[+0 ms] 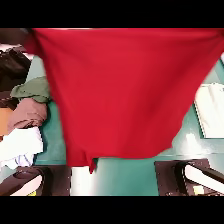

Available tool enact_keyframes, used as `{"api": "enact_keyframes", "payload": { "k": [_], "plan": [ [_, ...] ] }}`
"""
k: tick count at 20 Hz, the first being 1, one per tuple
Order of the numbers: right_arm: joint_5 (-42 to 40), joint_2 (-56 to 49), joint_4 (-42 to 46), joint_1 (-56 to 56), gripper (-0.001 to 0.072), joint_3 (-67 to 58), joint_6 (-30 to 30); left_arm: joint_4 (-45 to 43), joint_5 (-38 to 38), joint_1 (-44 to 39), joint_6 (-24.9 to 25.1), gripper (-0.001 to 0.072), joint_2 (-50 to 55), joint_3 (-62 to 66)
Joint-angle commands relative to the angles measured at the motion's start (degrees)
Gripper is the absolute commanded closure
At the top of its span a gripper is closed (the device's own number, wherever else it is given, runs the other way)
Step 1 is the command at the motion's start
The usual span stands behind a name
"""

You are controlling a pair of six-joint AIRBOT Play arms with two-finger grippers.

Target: Fold the shirts.

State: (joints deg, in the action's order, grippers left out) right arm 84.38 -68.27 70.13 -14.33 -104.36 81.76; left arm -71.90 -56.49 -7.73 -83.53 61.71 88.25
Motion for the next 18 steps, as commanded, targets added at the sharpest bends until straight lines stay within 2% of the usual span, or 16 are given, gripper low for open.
{"api": "enact_keyframes", "payload": {
  "k": [1,3,6,7,8,9,11,13,15,18],
  "plan": [
    [-4.11,-11.63,3.52,3.91,0.0697,6.23,0.28,0.35,6.51,0.02,0.33,0.0680,13.53,-6.95],
    [-6.80,-16.96,3.43,4.81,0.0696,5.55,0.28,0.35,10.62,0.02,1.14,0.0679,18.88,-6.93],
    [-6.88,-22.67,3.30,5.42,0.0690,-0.07,0.33,-0.11,13.46,0.04,1.18,0.0677,20.94,-6.93],
    [-6.03,-24.00,3.34,5.42,0.0564,-2.58,0.33,-0.20,12.87,0.28,1.55,0.0533,20.81,-6.43],
    [-5.29,-24.96,3.32,5.25,0.0346,-4.87,0.33,-0.79,10.60,1.03,1.51,0.0253,20.83,-5.18],
    [-3.85,-25.55,3.17,5.07,0.0308,-7.08,0.31,-0.94,6.36,2.29,1.49,0.0159,20.83,-3.19],
    [-0.68,-24.81,2.95,4.57,0.0309,-8.57,0.26,-0.92,-4.61,6.19,0.94,0.0157,20.39,0.35],
    [1.36,-21.84,2.93,4.42,0.0317,-5.01,-0.57,-0.98,-13.29,9.94,0.90,0.0158,18.14,-1.09],
    [1.31,-16.98,2.89,4.26,0.0330,2.91,-1.33,-1.01,-15.04,12.55,0.83,0.0158,13.18,-9.73],
    [-0.33,-9.22,2.86,5.03,0.0331,16.17,-1.95,-1.18,-12.22,13.03,-0.92,0.0158,2.97,-28.92]
  ]
}}
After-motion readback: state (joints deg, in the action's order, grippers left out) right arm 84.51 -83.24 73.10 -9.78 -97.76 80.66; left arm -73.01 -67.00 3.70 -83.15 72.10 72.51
